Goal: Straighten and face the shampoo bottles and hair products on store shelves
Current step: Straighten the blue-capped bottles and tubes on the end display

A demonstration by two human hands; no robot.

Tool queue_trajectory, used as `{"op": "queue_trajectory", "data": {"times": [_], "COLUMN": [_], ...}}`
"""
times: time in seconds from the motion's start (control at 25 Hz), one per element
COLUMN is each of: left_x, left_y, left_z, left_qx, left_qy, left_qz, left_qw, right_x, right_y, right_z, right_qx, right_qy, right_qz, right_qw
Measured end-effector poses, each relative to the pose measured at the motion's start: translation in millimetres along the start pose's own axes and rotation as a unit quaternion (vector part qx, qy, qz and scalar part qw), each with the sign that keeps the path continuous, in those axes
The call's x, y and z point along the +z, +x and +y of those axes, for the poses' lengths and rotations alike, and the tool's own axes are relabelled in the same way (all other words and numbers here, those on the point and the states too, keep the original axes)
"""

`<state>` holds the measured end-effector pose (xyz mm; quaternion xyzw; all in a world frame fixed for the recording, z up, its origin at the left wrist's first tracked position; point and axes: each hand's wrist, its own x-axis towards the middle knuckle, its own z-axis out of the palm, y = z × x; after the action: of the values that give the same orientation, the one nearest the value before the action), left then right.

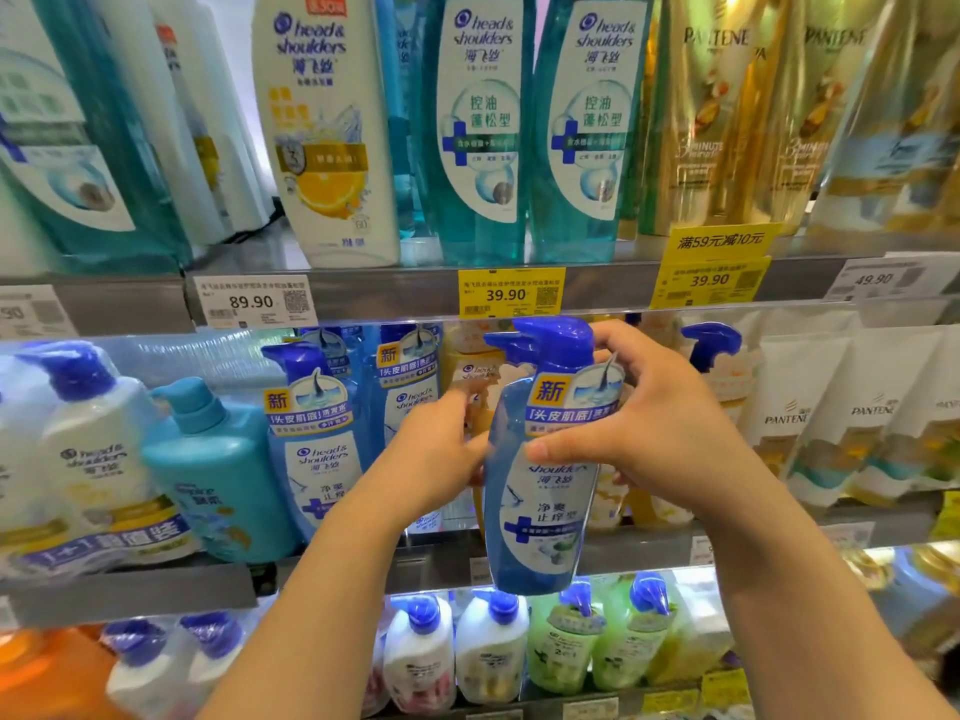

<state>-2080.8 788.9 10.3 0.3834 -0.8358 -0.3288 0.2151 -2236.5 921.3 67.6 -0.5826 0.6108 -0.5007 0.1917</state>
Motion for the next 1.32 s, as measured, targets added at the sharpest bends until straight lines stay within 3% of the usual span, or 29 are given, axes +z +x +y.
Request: {"op": "queue_trajectory", "data": {"times": [0.16,0.28,0.44,0.84,1.12,1.24,1.32], "left_x": [-34,-73,-96,-97,-99,-110,-129], "left_y": [-37,-54,-57,-47,-50,-57,-59], "left_z": [-25,-32,-37,-62,-65,-58,-54], "left_qx": [0.018,0.040,0.079,0.126,0.167,0.228,0.258], "left_qy": [0.123,0.220,0.192,0.285,0.201,0.104,0.036], "left_qz": [0.029,0.092,0.149,0.073,0.087,0.157,0.239], "left_qw": [0.992,0.970,0.967,0.947,0.961,0.955,0.935], "right_x": [31,63,95,125,138,133,128], "right_y": [13,23,35,42,29,22,21], "right_z": [-7,-13,-15,-3,-8,-22,-43], "right_qx": [-0.006,0.010,0.021,0.071,0.095,0.098,0.050], "right_qy": [-0.019,-0.079,-0.139,-0.215,-0.226,-0.266,-0.331], "right_qz": [-0.006,0.008,0.030,0.031,0.065,0.098,0.172], "right_qw": [1.000,0.997,0.990,0.974,0.967,0.954,0.927]}}
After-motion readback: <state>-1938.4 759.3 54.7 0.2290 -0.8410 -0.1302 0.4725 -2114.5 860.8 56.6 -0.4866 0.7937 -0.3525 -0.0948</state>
